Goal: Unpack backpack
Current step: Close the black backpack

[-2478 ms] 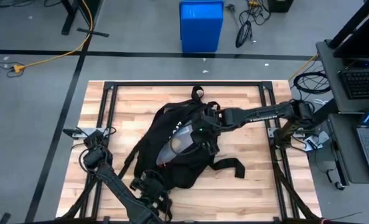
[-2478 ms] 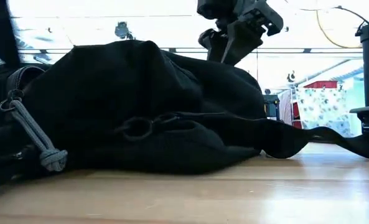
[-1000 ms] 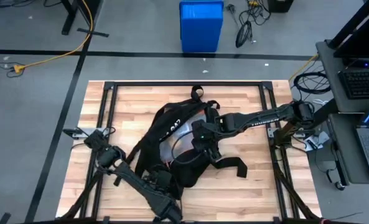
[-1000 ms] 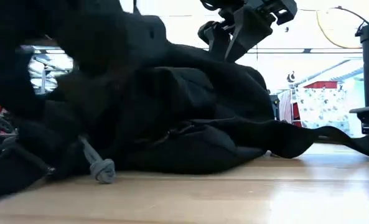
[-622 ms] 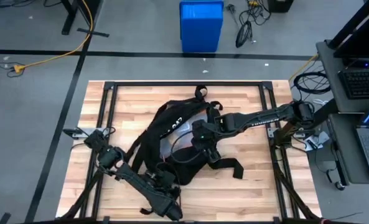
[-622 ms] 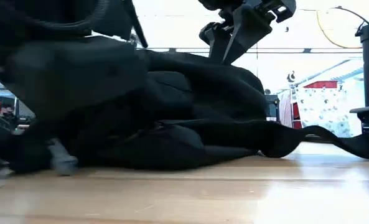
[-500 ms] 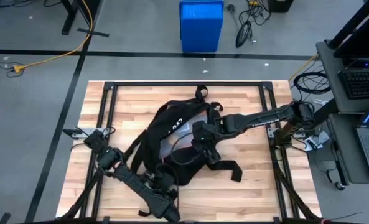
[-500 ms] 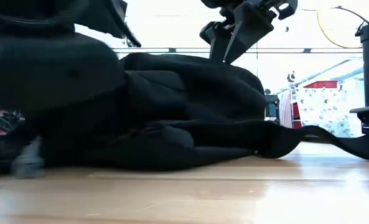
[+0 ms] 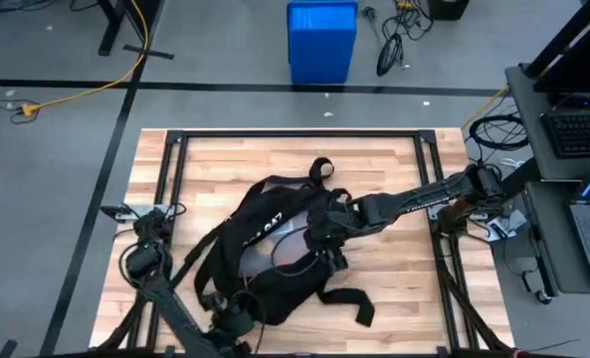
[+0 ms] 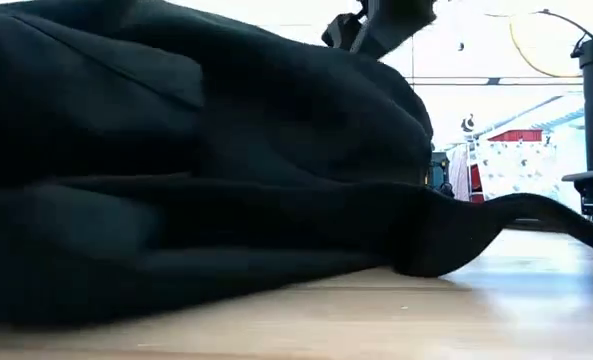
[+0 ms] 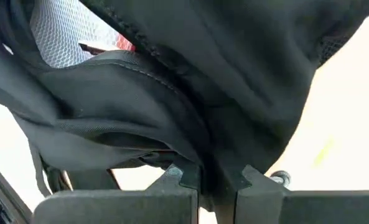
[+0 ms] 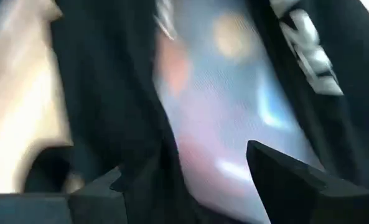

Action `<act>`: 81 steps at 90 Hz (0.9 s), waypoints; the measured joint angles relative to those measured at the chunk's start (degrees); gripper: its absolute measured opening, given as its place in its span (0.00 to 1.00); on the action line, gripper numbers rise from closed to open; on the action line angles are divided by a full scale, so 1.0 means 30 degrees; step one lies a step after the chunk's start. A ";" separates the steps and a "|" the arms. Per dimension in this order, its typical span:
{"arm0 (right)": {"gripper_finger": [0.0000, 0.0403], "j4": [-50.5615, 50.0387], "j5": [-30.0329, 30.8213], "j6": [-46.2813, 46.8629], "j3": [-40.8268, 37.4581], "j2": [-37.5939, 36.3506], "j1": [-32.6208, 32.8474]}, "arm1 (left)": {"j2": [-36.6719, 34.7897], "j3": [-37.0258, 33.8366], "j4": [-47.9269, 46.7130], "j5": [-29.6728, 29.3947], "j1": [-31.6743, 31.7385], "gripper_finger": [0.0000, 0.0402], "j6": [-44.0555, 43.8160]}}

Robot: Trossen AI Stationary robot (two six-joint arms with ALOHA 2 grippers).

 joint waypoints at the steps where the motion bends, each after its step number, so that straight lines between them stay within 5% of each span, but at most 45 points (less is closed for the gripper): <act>1: 0.55 -0.0157 0.0121 0.0002 0.0000 -0.0019 -0.0001 | -0.0021 0.0000 0.0000 0.0033 -0.0084 0.00 -0.0055; 29: 0.55 -0.0093 0.0140 0.0947 -0.0004 -0.0878 0.0597 | -0.0253 0.0007 -0.0037 -0.1245 -0.0746 0.02 -0.3840; 45: 0.55 0.2799 -0.1277 0.0088 0.0001 -0.0579 0.2277 | -0.0259 0.0007 -0.0051 -0.2067 -0.0666 0.20 -0.5657; 62: 0.55 0.7236 -0.1572 -0.1529 0.0000 0.0748 0.4309 | -0.0259 0.0007 -0.0067 -0.5803 -0.0644 0.43 -0.6047; 81: 0.55 0.9879 0.0749 -0.2543 -0.0005 0.2990 0.5088 | -0.0288 0.0015 -0.0052 -0.6014 -0.0644 0.51 -0.6068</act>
